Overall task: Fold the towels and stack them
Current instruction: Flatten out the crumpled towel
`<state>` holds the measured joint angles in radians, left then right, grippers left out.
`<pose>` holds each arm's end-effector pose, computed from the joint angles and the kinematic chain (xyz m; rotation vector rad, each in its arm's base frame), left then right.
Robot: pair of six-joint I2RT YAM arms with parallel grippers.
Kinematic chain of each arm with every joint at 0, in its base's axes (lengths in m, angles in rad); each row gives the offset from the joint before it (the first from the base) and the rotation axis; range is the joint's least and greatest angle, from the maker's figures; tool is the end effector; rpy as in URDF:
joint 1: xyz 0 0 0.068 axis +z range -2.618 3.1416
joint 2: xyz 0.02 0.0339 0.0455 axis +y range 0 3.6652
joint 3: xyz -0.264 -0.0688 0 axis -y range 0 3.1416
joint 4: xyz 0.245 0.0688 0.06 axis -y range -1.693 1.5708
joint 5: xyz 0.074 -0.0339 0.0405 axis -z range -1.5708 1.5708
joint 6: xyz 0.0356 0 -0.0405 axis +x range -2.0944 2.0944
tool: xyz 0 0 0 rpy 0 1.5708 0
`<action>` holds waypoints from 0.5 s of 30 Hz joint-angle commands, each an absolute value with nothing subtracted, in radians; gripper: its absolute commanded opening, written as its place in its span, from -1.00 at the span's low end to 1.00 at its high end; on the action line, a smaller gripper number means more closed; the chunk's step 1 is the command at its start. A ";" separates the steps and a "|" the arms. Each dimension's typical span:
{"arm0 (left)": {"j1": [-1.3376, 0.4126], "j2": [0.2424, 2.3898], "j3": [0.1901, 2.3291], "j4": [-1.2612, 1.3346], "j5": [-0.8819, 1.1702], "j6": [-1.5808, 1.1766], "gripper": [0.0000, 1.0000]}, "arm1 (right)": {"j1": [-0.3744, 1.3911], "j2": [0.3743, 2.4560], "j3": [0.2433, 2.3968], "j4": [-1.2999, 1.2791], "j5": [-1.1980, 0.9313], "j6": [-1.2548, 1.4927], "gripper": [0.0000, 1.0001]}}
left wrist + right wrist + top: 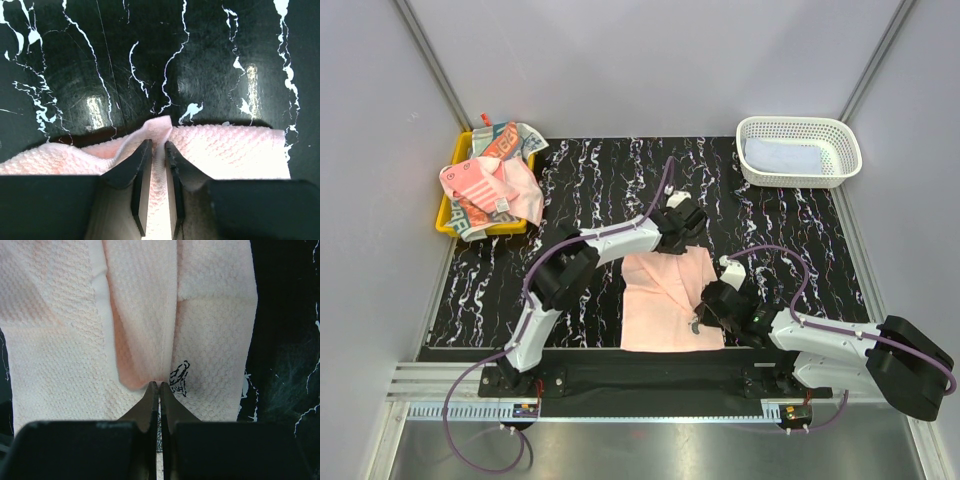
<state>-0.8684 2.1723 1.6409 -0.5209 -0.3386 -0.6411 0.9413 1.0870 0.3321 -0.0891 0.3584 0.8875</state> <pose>0.3090 -0.3468 0.1653 0.1733 2.5313 -0.1449 0.1208 0.1447 0.1428 0.1002 2.3912 0.4554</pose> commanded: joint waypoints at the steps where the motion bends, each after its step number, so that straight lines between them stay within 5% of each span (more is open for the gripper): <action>1: -0.862 2.100 1.626 -0.474 -0.344 -0.649 -0.58 | 0.940 1.081 0.327 -0.091 0.391 0.904 -1.00; 8: -0.854 2.060 1.598 -0.446 -0.342 -0.647 -0.60 | 0.942 1.080 0.327 -0.089 0.391 0.905 -1.00; 15: -0.844 2.020 1.582 -0.436 -0.345 -0.643 -0.88 | 0.942 1.059 0.344 -0.126 0.397 0.907 -1.00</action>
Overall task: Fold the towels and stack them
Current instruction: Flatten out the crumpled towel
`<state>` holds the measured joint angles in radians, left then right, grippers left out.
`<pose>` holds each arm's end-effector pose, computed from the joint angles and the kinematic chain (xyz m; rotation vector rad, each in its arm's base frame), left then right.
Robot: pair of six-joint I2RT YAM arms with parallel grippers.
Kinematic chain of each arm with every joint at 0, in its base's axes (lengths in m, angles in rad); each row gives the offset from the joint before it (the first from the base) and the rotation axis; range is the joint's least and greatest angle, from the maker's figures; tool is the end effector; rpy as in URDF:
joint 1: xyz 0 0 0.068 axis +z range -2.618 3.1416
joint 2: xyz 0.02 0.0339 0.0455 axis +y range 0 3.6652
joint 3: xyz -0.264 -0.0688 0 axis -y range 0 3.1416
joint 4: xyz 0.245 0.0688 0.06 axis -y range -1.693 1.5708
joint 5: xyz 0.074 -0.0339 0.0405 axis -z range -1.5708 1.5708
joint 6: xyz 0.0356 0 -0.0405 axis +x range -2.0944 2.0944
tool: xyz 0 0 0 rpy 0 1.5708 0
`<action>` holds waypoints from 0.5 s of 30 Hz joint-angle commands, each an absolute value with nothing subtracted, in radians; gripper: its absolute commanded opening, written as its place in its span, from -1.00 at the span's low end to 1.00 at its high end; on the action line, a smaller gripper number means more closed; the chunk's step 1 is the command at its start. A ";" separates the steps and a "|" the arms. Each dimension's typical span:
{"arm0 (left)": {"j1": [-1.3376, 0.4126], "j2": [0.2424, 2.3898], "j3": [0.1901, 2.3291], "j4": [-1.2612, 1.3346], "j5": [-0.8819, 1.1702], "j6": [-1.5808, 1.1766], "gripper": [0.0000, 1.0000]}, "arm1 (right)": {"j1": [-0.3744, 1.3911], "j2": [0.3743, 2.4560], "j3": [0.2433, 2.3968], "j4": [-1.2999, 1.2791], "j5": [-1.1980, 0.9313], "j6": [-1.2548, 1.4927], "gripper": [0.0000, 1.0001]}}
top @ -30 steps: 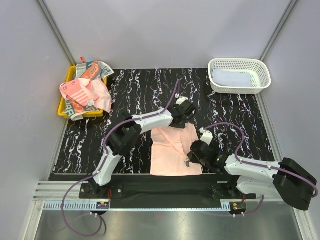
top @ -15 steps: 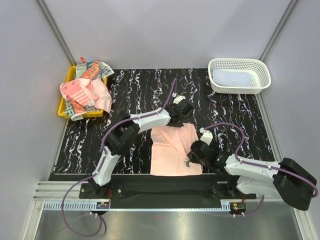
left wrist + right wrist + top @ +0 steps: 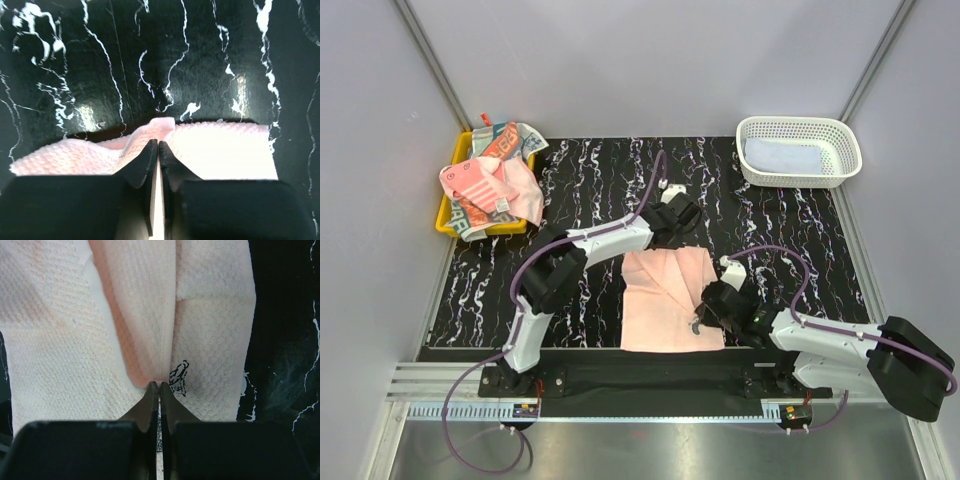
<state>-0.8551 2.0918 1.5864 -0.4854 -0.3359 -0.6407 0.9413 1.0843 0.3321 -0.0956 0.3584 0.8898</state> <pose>0.3066 -0.3348 0.1863 0.1411 2.4877 -0.1957 0.1205 0.1442 0.1428 0.1021 2.3941 0.4529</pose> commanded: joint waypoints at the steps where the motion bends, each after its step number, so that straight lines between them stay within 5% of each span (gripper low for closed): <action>1: -0.842 2.010 1.578 -0.433 -0.344 -0.641 -0.95 | 0.942 1.037 0.350 -0.150 0.399 0.904 -1.00; 15: -0.733 1.820 1.483 -0.373 -0.373 -0.667 -1.00 | 0.888 1.126 0.773 -0.315 0.561 0.692 -1.00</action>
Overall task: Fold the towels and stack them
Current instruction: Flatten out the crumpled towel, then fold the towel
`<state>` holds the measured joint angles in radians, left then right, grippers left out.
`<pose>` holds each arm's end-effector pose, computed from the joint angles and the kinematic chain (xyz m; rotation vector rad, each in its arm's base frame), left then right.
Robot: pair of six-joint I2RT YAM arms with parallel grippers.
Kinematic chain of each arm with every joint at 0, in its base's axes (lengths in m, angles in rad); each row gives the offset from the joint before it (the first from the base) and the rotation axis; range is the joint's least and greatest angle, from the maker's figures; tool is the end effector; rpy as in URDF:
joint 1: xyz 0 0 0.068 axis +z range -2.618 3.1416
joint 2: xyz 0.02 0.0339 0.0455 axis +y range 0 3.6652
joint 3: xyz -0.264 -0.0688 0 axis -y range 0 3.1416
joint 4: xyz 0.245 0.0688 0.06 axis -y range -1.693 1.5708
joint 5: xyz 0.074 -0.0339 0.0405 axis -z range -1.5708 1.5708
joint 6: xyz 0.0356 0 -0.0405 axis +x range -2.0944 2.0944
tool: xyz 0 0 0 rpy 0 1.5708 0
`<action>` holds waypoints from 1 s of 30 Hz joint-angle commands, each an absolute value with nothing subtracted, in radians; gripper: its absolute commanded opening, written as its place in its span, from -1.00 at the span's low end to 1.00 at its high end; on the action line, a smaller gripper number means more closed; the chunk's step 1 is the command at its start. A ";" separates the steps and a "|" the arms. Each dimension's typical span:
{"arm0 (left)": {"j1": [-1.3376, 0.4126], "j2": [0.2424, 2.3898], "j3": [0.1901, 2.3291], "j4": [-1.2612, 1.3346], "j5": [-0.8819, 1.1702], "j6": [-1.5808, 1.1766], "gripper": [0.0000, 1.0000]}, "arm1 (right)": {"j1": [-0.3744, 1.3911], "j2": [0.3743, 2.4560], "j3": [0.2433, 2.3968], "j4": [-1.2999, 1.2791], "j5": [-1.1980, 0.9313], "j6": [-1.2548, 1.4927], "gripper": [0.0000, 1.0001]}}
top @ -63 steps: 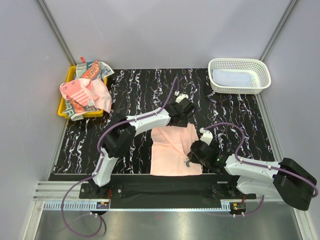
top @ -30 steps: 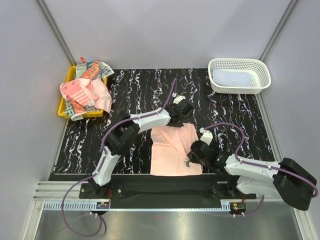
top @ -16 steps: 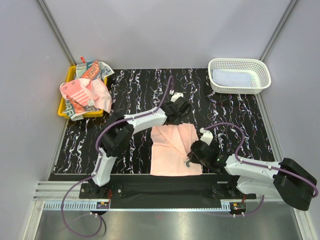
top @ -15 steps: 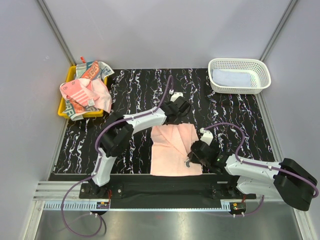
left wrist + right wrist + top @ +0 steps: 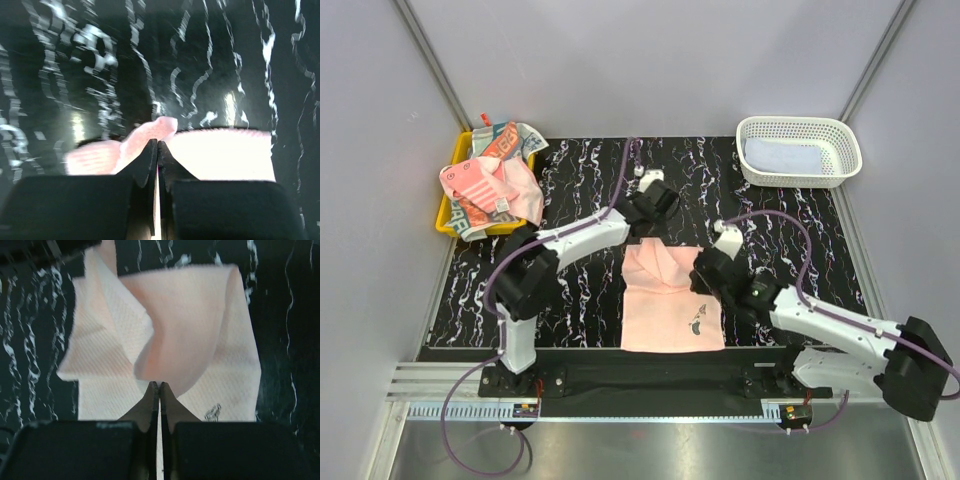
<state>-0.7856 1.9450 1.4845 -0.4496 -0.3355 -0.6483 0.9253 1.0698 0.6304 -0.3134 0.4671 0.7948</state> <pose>0.3114 -0.2949 0.2191 0.0258 2.4258 -0.2365 0.1437 0.1642 0.2228 0.0846 2.2545 0.3889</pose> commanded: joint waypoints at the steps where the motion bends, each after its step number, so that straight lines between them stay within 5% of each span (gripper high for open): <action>1: -0.717 1.807 1.483 -0.370 -0.370 -0.669 -1.00 | 0.862 1.175 0.807 -0.284 0.552 0.633 -1.00; 12: -0.488 1.903 1.686 -0.299 -0.239 -0.618 -1.00 | 0.487 1.628 1.233 -0.100 0.354 0.401 -1.00; 30: -0.295 2.398 2.304 -0.324 -0.028 -0.629 -1.00 | 0.338 2.261 2.039 -0.147 0.227 0.110 -1.00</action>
